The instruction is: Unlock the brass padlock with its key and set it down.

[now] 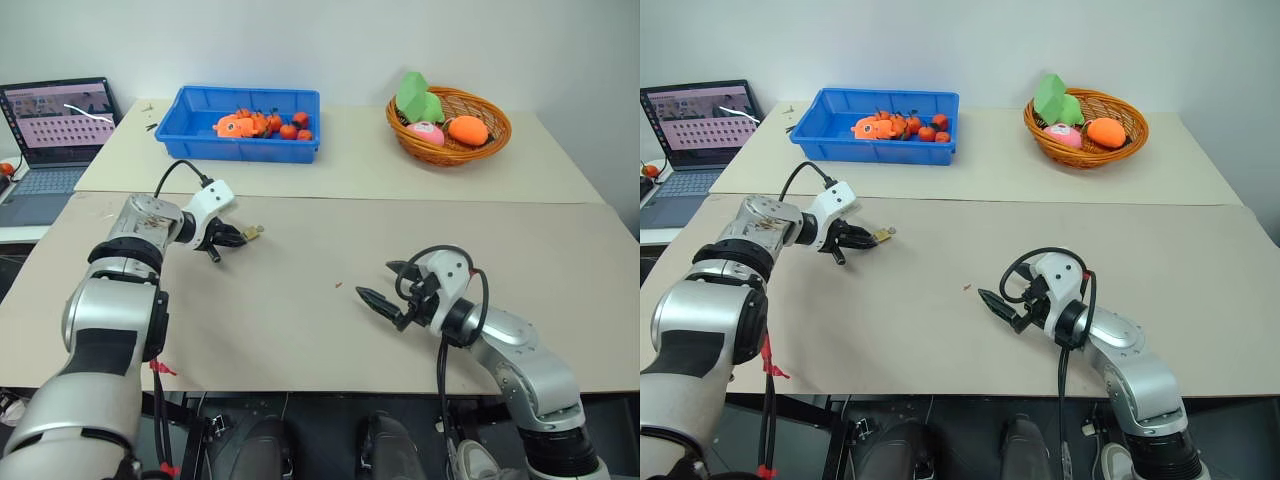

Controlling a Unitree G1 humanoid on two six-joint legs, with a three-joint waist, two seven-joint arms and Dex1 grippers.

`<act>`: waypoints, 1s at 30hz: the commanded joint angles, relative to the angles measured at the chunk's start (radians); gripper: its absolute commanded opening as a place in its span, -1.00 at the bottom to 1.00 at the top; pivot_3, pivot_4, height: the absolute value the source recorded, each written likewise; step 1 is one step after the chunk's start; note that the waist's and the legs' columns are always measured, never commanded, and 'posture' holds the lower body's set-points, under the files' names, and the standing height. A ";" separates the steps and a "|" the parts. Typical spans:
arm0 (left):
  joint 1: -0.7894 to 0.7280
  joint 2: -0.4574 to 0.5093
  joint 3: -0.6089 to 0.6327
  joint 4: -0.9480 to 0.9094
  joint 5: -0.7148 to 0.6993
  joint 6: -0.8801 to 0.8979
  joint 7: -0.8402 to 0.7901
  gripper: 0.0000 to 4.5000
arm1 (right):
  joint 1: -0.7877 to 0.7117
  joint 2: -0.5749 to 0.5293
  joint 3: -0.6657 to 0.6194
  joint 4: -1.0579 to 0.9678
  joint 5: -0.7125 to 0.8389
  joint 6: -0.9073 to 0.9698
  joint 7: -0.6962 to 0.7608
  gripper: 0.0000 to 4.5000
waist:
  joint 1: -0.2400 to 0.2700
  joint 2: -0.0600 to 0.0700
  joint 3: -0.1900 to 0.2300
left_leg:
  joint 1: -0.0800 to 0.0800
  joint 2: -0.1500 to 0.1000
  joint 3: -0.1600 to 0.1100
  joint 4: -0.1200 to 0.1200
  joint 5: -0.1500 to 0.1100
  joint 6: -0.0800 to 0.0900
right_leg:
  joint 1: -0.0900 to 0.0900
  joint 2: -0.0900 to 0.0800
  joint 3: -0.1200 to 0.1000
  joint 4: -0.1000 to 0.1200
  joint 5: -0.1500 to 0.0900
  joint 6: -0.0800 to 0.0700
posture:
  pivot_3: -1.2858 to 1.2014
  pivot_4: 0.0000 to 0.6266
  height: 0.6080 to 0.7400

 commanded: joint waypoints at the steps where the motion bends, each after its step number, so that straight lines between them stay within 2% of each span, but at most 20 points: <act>1: -0.014 0.003 0.033 -0.016 -0.018 0.008 0.030 -0.80 | -0.002 -0.002 -0.033 -0.024 0.009 -0.023 -0.008 1.00 | 0.000 0.000 0.000 | 0.000 0.000 0.000 0.000 0.000 0.000 | 0.000 0.000 0.000 0.000 0.000 0.000 | 0.03 -0.52 -0.15; 7: -0.025 0.002 0.105 -0.024 -0.063 -0.007 0.069 -0.80 | -0.012 -0.002 -0.024 -0.009 -0.001 -0.030 -0.014 1.00 | -0.001 0.000 0.000 | 0.000 0.000 0.000 0.000 0.000 0.000 | 0.000 0.000 0.000 0.000 0.000 0.000 | 0.03 -0.52 -0.15; 12: -0.042 0.006 0.167 -0.035 -0.122 -0.001 0.007 -0.80 | -0.027 -0.004 -0.008 0.008 -0.010 -0.034 -0.008 1.00 | -0.001 0.000 0.000 | 0.000 0.000 0.000 0.000 0.000 0.000 | 0.000 0.000 0.000 0.000 0.000 0.000 | 0.03 -0.52 -0.15; 19: 0.014 0.048 0.188 -0.115 -0.219 0.046 -0.353 -0.80 | -0.080 0.018 0.025 0.063 -0.024 -0.051 0.002 1.00 | -0.007 0.000 0.000 | -0.001 0.000 0.000 0.000 0.000 0.000 | 0.000 0.000 0.000 0.000 0.000 0.000 | 0.03 -0.52 -0.15; 22: 0.124 0.095 0.117 -0.246 -0.276 0.141 -0.522 -0.80 | -0.107 0.035 0.039 0.094 -0.032 -0.062 0.002 1.00 | -0.025 0.000 0.000 | 0.000 0.000 0.000 0.000 0.000 0.000 | 0.000 0.000 0.000 0.000 0.000 0.000 | 0.03 -0.52 -0.15; 26: 0.404 0.286 -0.117 -0.605 -0.490 0.261 -0.539 -0.80 | -0.139 0.053 0.056 0.129 -0.040 -0.077 0.008 1.00 | -0.051 0.000 0.000 | 0.002 0.001 0.000 -0.001 0.000 -0.001 | -0.001 0.001 0.003 0.002 -0.001 -0.001 | 0.03 -0.52 -0.15; 30: 0.534 0.428 -0.213 -0.719 -0.562 0.207 -0.539 -0.80 | -0.160 0.064 0.062 0.149 -0.041 -0.085 0.020 1.00 | -0.044 0.000 0.000 | 0.003 0.002 0.000 0.000 0.000 -0.003 | -0.001 0.002 0.003 0.002 -0.001 -0.003 | 0.03 -0.52 -0.15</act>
